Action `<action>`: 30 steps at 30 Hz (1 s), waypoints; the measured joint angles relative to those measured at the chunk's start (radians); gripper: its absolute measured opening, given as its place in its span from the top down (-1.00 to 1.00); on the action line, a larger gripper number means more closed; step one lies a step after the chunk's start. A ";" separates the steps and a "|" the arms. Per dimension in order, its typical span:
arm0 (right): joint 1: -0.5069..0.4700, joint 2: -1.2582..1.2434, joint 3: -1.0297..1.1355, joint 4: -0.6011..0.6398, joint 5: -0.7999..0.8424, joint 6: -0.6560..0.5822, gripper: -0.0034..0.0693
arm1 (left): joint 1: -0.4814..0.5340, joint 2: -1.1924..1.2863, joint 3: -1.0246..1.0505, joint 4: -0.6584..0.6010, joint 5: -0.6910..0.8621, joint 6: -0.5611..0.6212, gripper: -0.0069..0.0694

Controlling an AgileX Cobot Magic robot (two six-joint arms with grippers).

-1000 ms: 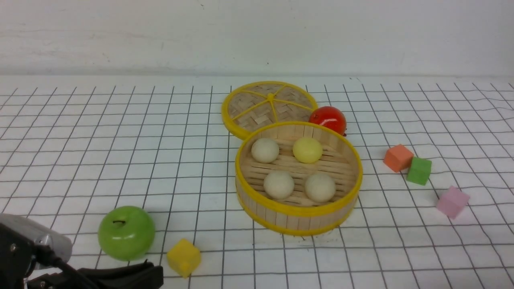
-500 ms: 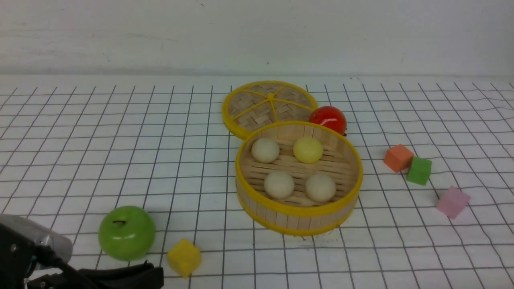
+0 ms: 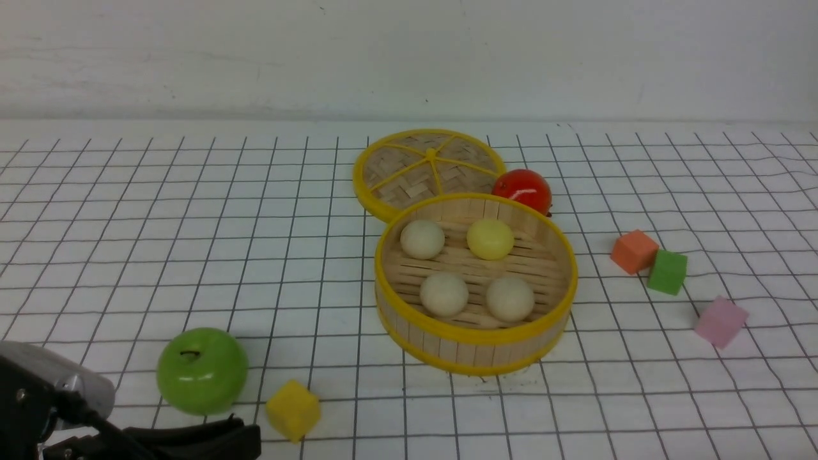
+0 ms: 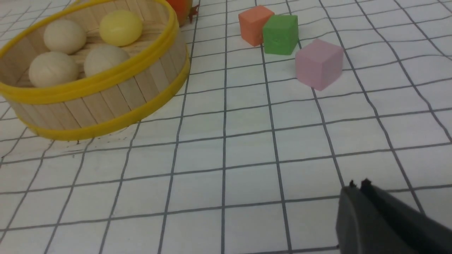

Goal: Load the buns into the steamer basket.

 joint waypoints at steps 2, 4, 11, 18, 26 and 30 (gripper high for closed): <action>0.000 0.000 0.000 0.000 0.000 0.000 0.94 | 0.000 0.000 0.000 0.000 0.000 0.000 0.51; 0.000 0.000 0.000 0.000 0.000 0.000 0.93 | 0.000 0.000 0.000 0.000 0.000 0.000 0.50; 0.000 0.000 0.001 0.000 -0.002 0.000 0.92 | 0.000 0.000 0.002 0.000 -0.030 0.000 0.49; 0.000 0.000 0.001 0.000 -0.002 0.000 0.91 | 0.066 -0.148 0.089 0.000 -0.236 0.013 0.51; 0.000 0.000 0.001 0.000 -0.003 0.000 0.89 | 0.379 -0.484 0.200 0.129 -0.085 -0.041 0.85; 0.000 0.000 0.001 0.000 -0.003 0.000 0.88 | 0.521 -0.654 0.250 0.252 0.082 -0.180 0.85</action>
